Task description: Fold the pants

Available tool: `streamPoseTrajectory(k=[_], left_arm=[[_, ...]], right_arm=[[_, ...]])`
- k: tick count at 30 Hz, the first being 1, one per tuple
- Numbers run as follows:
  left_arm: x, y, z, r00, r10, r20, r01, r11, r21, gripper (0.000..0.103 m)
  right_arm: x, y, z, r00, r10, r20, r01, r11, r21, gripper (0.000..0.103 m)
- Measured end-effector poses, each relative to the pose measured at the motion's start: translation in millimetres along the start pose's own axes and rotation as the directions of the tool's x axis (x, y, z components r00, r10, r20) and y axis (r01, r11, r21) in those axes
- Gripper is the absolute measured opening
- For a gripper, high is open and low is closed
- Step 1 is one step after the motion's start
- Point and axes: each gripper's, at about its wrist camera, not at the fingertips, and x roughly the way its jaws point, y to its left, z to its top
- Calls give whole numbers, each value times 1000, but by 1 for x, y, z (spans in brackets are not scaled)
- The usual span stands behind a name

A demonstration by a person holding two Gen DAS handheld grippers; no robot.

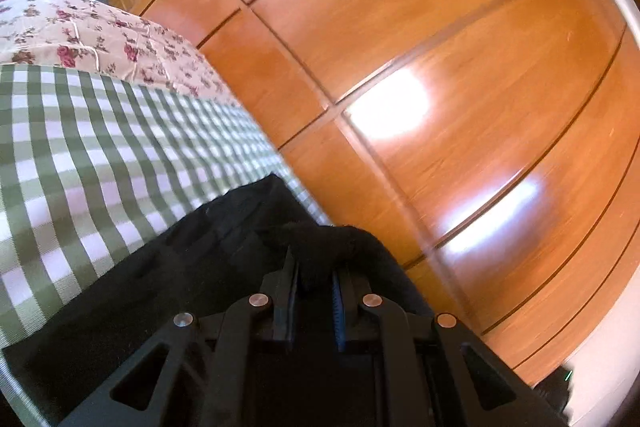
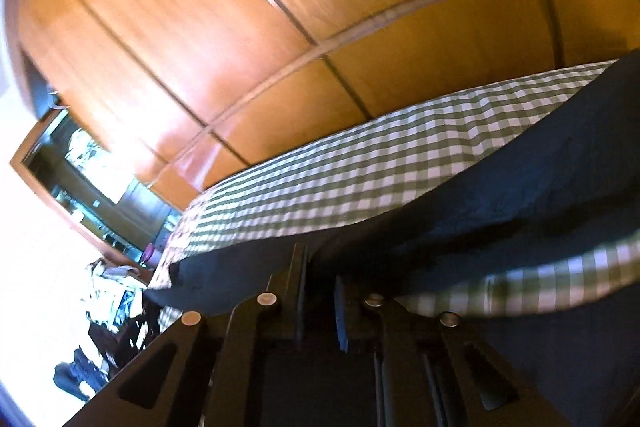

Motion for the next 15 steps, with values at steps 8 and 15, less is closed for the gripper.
streamPoseTrajectory(k=[8,15], left_arm=[[-39,53,14,995,66,79,-45,967,-249,5],[-51,80,3,997,81,15,-70,931,-357,23]], right_arm=[[-21,34,-85,997,-42,60,52,982,-181,12],[1,10,-125,996,-92,20,94,980,-173,12]])
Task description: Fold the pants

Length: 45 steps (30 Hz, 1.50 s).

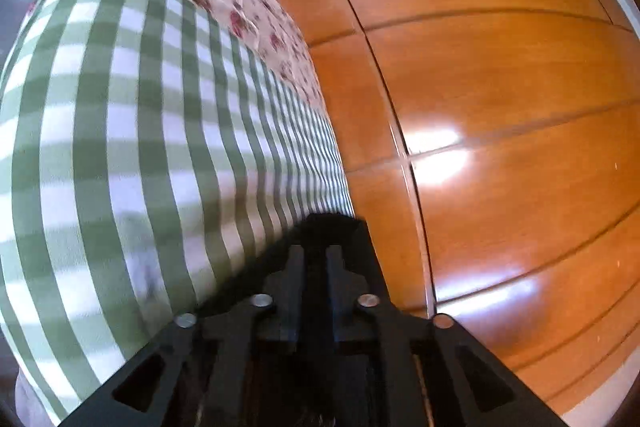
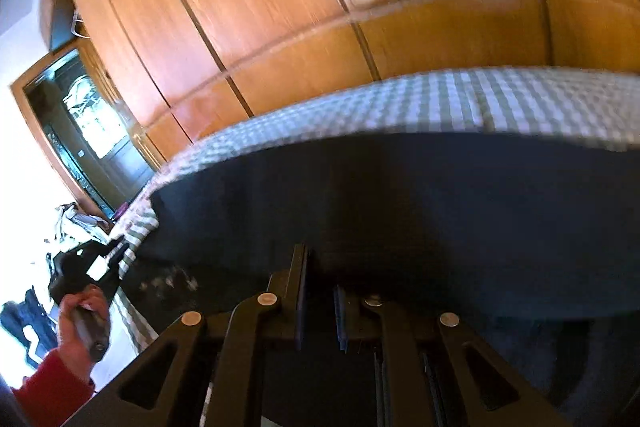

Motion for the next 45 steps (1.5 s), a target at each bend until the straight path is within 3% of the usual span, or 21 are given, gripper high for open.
streamPoseTrajectory(k=[2,5,6,10,12,16,18,22,23,24,25,28,29,32,34,38,40,42,45], left_arm=[[-1,-9,-7,999,-12,-35,13,999,40,34],[-3,-22,-17,995,-24,-98,32,996,84,66],[-4,-24,-20,993,-24,-119,34,996,84,69],[1,-21,-28,986,39,-161,-29,997,65,69],[4,-26,-31,985,59,-161,-42,993,106,69],[14,-34,-36,981,62,-186,-38,991,129,70],[25,-39,-38,979,93,-180,-66,986,151,70],[40,-45,-42,980,150,-129,-123,972,199,59],[42,-46,-43,979,166,-120,-138,967,212,43],[50,-47,-44,975,186,-124,-154,961,230,16],[55,-46,-44,969,202,-143,-164,957,240,9],[57,-49,-42,974,166,-153,-129,966,223,7],[57,-53,-40,976,153,-155,-116,967,227,7],[46,-69,-30,985,95,-146,-63,975,214,6],[34,-82,-20,991,20,-133,4,984,179,6],[11,-101,-5,994,-45,-95,61,982,179,6],[6,-99,-2,995,-36,-94,52,983,178,6],[2,-86,-3,995,31,-98,-10,979,205,6],[6,-54,-8,980,165,-111,-137,965,225,6]], right_arm=[[9,-12,-6,1000,-21,-18,22,999,37,12],[14,-29,-11,1000,-8,-25,10,996,89,8],[13,-32,-11,1000,9,-17,-7,995,100,9],[7,-37,-10,998,59,-6,-58,989,133,16],[3,-43,-10,997,79,4,-79,983,163,25],[-9,-53,-7,993,96,63,-108,967,229,57],[-18,-66,-4,991,79,104,-107,950,294,59],[-26,-93,-1,988,79,134,-128,900,416,57],[-28,-100,0,987,73,142,-129,887,443,52],[-29,-104,0,986,66,152,-131,872,472,49],[-29,-108,0,986,58,157,-129,860,494,42],[-23,-115,1,992,40,123,-99,843,528,19],[-22,-117,2,992,40,116,-96,842,531,16],[-29,-114,9,991,36,131,-99,855,509,15],[-39,-108,20,988,25,155,-96,879,468,14],[-59,-95,32,979,27,201,-108,908,404,14],[-63,-88,32,982,24,188,-94,923,374,14],[-59,-82,24,990,5,142,-54,939,339,14],[-46,-80,2,998,-34,53,17,956,293,14]])
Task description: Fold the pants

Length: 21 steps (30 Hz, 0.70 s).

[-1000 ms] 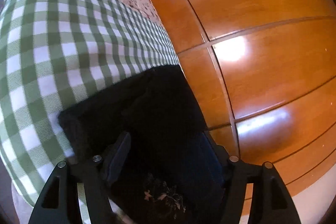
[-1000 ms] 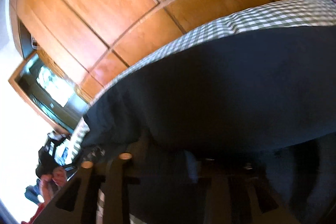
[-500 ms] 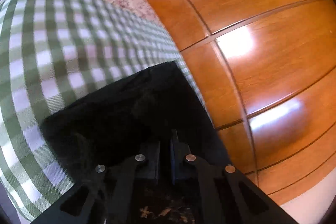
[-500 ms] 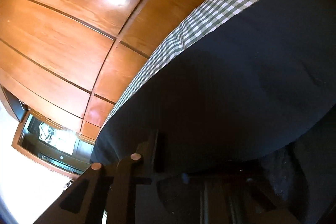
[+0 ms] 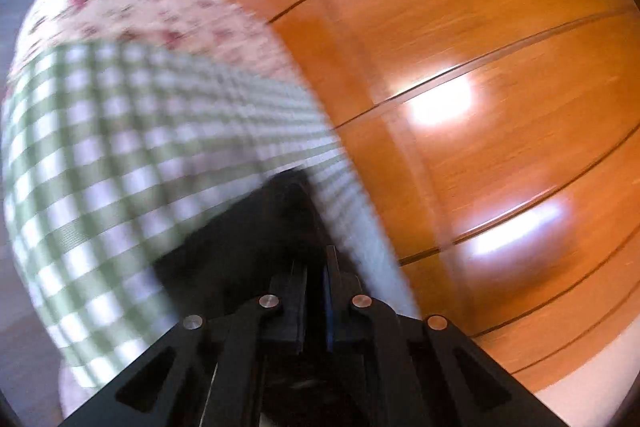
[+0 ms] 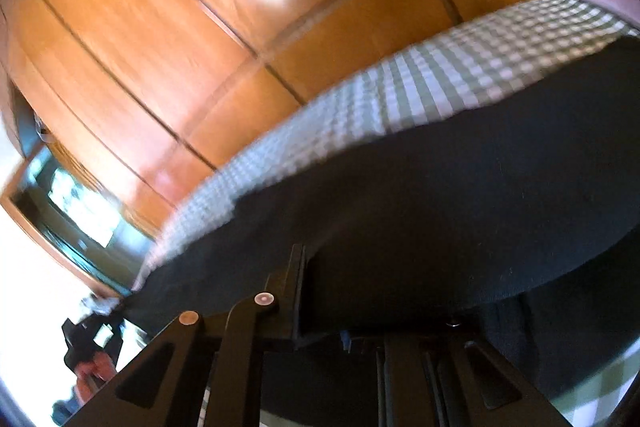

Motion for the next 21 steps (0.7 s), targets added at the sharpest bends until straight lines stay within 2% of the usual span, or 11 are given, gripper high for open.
streamPoseTrajectory(k=[2,4,7,11,14,18,19,21], left_arm=[[9,21,-9,996,78,-37,-78,997,-3,6],[14,34,-13,994,92,-57,-93,996,-14,6],[11,31,-12,997,64,-44,-65,998,-15,6],[-6,11,-7,999,-51,-2,51,998,-30,6],[-16,0,-7,998,-62,15,62,998,3,6],[-9,13,-11,1000,28,-15,-28,1000,-11,6],[-4,22,-13,997,69,-36,-70,997,-28,6],[-1,38,-19,993,96,-62,-99,993,-59,6]], right_arm=[[9,-10,-14,999,-20,-42,20,1000,1,14],[9,-15,-19,999,-7,-37,7,1000,2,13],[9,-11,-15,999,-12,-39,11,1000,-23,13],[-7,-6,-2,999,44,31,-44,999,5,13],[-21,3,1,996,59,71,-58,998,-13,13],[-18,8,-5,997,58,43,-56,998,-42,13],[-15,7,-10,999,40,26,-39,998,-51,13],[-5,-3,-18,999,40,-22,-41,999,-21,13]])
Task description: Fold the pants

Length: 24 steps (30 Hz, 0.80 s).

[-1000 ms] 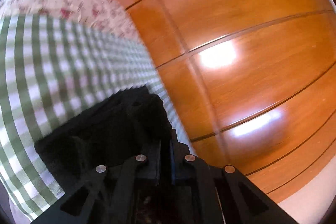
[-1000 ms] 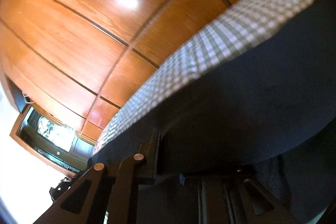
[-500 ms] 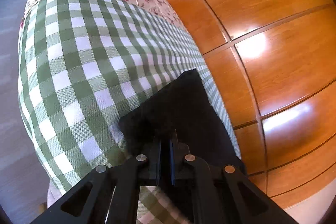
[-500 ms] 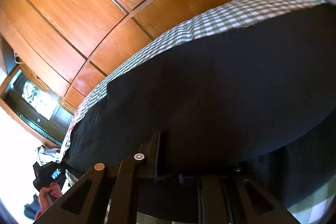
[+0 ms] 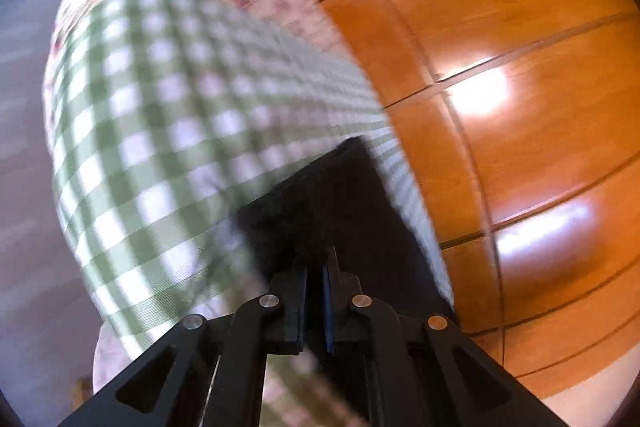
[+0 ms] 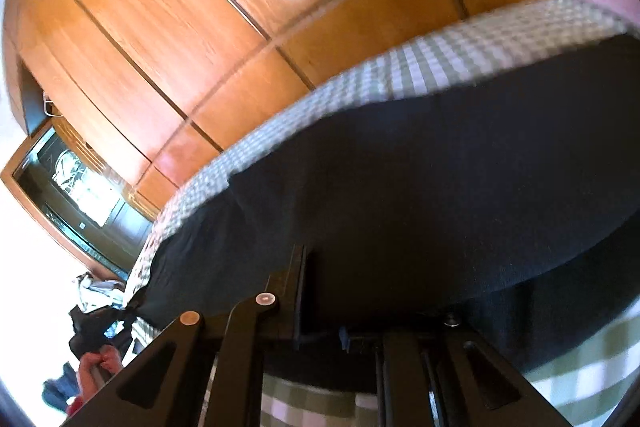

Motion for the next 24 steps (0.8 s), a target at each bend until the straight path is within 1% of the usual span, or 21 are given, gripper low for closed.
streamPoseTrajectory(k=[2,4,5,6,7,8,9,10,12,13,15,16,17,19,20,22,24], left_arm=[[-1,7,-4,1000,-7,-3,7,1000,-10,8],[-3,2,-4,1000,15,3,-15,1000,20,9],[-5,-4,-5,999,37,15,-38,998,45,14],[-8,-10,-5,997,59,40,-61,996,67,19],[-11,-18,-5,994,75,75,-82,993,88,22],[-18,-28,-8,988,89,124,-104,987,119,27],[-22,-37,-11,982,95,165,-120,982,144,30],[-26,-46,-13,975,95,198,-129,978,165,31],[-33,-66,-20,963,71,259,-129,968,216,34],[-34,-74,-24,960,56,273,-124,964,237,35],[-37,-95,-37,957,13,290,-109,942,318,40],[-34,-105,-43,959,-6,283,-100,928,359,41],[-29,-115,-50,966,-22,258,-86,911,403,41],[-15,-130,-66,981,-40,190,-53,885,462,41],[-6,-135,-73,987,-48,154,-32,878,478,41],[14,-146,-88,996,-57,66,17,867,497,41],[31,-154,-103,998,-65,3,54,852,520,41]], right_arm=[[7,-8,-7,999,-7,-33,8,1000,21,13],[7,-13,-8,1000,7,-25,-6,1000,30,14],[7,-15,-6,1000,12,-21,-12,999,41,16],[5,-17,-3,1000,24,-16,-23,998,57,19],[2,-19,0,999,36,-4,-35,997,71,26],[-4,-26,5,999,35,29,-38,995,96,34],[-11,-27,8,998,28,55,-34,993,113,36],[-17,-33,11,996,19,83,-30,991,134,37],[-28,-52,20,992,-10,127,-14,982,188,37],[-33,-61,23,989,-23,143,-8,977,212,37],[-45,-82,31,980,-71,186,18,962,272,37],[-51,-92,35,975,-86,207,21,955,295,37],[-58,-102,39,968,-104,230,26,948,318,37],[-72,-125,48,947,-165,276,54,927,370,37],[-79,-137,52,936,-183,300,51,915,399,37],[-93,-163,57,914,-228,335,44,877,478,37],[-106,-188,60,892,-256,374,5,831,556,28]])
